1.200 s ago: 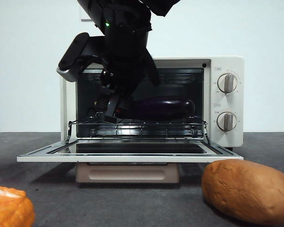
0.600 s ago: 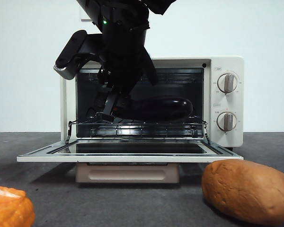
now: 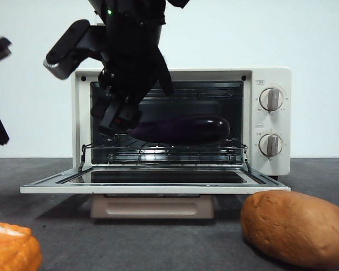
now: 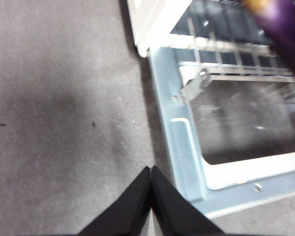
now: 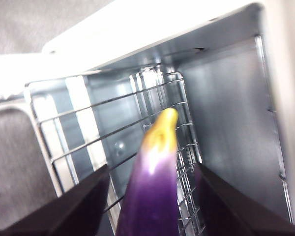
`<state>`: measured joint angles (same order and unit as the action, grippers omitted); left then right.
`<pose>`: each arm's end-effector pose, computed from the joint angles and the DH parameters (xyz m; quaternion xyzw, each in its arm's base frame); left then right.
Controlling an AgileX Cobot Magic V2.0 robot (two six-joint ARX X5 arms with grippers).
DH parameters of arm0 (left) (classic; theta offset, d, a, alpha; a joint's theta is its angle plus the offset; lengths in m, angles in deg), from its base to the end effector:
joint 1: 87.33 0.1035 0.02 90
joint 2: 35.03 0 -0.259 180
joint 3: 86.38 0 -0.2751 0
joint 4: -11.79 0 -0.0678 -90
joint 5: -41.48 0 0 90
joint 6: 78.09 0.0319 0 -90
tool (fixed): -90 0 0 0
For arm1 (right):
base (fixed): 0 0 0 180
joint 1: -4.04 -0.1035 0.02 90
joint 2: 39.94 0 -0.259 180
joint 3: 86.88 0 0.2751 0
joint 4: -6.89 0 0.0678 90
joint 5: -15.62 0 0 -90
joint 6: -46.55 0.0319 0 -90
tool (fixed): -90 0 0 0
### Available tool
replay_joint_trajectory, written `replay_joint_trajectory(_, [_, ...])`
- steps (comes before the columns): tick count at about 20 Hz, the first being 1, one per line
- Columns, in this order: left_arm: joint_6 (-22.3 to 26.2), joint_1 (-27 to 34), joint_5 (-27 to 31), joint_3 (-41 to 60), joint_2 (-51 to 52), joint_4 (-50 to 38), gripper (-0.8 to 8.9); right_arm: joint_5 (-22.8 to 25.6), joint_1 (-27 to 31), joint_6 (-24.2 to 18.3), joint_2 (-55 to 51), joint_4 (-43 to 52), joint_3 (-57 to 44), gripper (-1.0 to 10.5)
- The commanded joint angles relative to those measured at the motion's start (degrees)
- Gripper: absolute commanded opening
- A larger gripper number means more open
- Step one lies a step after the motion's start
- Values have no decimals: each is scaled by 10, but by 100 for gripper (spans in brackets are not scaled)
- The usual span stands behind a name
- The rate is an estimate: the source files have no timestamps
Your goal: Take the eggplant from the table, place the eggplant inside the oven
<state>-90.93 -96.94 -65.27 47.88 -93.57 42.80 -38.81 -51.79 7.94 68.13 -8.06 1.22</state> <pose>0.2194 -0.0465 0.1954 -0.1241 0.3937 -0.1686 0.8951 0.2601 0.3501 0.2021 -0.5131 0.1423 0.2276 0.8153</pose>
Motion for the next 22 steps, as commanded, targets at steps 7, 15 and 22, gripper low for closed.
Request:
replay_joint_trajectory(7, [2,-1,-30,-3,-140,-73,6,0,-34,98,-114,-35,14,59])
replay_joint_trajectory(15, [34,-1,-61,-3,-212,-78,6,-41,-41,163,-245,-120,14,6])
replay_joint_trajectory(22, [68,0,-141,-3,-253,-79,5,-41,-41,172,-353,-193,14,6])
